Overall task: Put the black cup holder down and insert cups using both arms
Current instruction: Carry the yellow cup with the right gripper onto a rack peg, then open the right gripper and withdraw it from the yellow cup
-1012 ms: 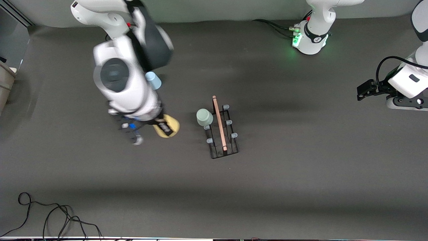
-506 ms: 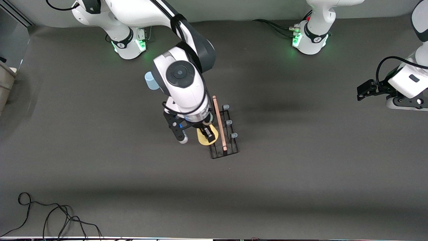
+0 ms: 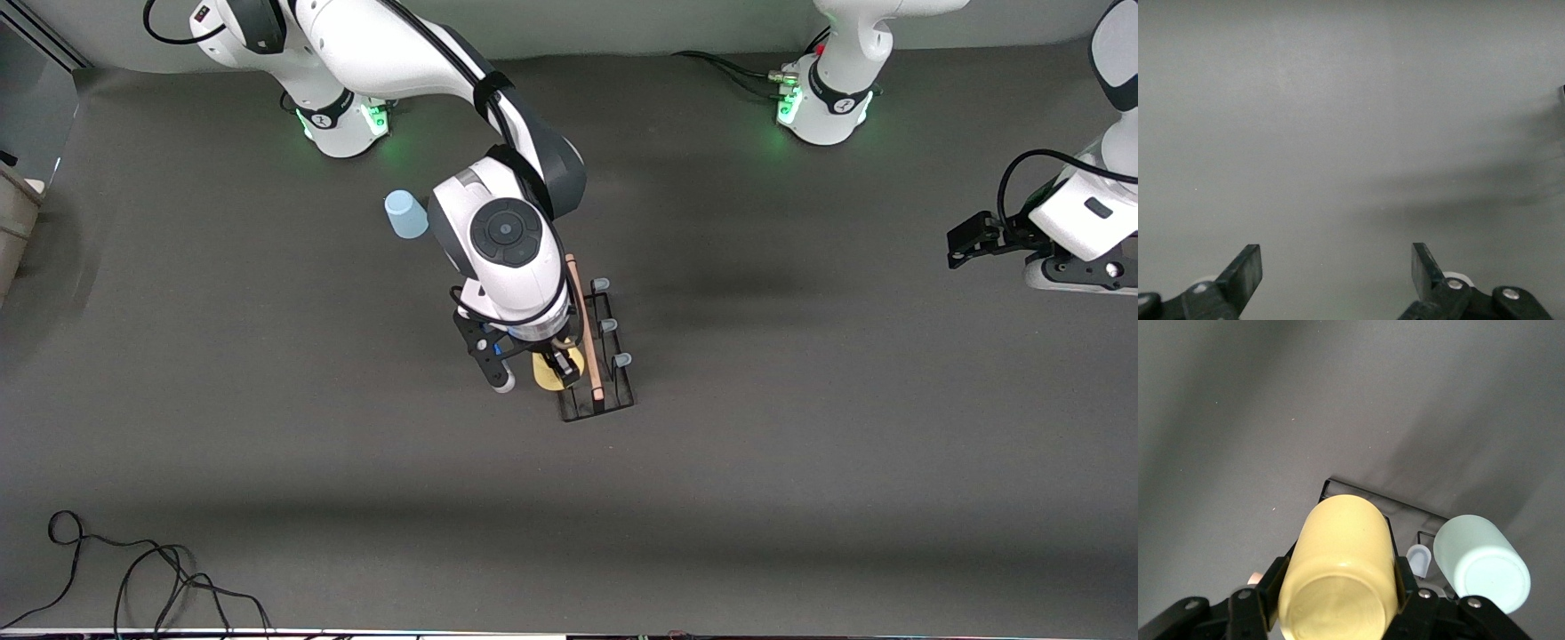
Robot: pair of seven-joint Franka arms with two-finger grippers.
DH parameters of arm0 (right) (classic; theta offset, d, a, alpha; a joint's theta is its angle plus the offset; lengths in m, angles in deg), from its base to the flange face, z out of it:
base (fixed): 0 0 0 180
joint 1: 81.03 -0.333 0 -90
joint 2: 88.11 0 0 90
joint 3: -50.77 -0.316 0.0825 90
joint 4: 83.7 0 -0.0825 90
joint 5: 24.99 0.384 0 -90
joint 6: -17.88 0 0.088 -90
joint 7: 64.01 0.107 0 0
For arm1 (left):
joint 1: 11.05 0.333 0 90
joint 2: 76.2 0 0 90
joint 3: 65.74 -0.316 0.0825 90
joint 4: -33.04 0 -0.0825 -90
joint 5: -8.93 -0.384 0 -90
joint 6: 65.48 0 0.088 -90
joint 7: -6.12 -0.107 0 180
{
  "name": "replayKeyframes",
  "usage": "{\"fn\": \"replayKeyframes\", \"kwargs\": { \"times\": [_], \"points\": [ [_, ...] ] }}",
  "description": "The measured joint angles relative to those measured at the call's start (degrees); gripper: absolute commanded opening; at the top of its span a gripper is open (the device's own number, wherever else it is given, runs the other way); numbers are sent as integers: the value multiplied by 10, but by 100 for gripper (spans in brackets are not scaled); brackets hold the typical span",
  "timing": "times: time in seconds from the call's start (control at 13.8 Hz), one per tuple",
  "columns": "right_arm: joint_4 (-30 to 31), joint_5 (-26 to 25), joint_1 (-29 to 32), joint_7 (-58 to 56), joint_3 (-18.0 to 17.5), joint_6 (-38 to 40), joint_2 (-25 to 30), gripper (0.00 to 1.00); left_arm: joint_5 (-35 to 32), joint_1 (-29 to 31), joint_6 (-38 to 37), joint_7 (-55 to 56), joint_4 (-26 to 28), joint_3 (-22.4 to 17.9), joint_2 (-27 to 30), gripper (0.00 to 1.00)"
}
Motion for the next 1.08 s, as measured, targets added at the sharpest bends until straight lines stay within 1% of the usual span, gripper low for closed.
{"fn": "replayKeyframes", "kwargs": {
  "times": [0.29, 0.36, 0.43, 0.51, 0.65, 0.87, 1.01, 1.08],
  "points": [
    [7, 0, 2, 0, 0, -29, -20, 13, 0, 0, 0, 0, 0, 0, 0, 100],
    [7, 0, 2, 0, -1, -39, -27, 31, 0, 0, 0, 0, 0, 0, 0, 100],
    [8, 0, 2, 0, -1, -47, -35, 68, 0, 0, 0, 0, 1, 0, -1, 100],
    [8, 0, 2, 0, -1, -54, -41, 100, 0, 0, 0, 0, 1, 0, -2, 100],
    [8, 0, 2, 0, -2, -63, -49, 100, 0, 0, 0, 0, 1, 0, -2, 100],
    [0, 0, 1, 0, -2, -64, -47, 100, 0, 0, 0, 0, 1, 0, -2, 100],
    [-8, 0, 1, 0, -2, -46, -24, 100, 0, 0, 0, 0, 1, 0, -2, 100],
    [-12, 0, 1, 0, -1, -18, -5, 100, 0, 0, 0, 0, 1, 0, -2, 100]
  ]
}}
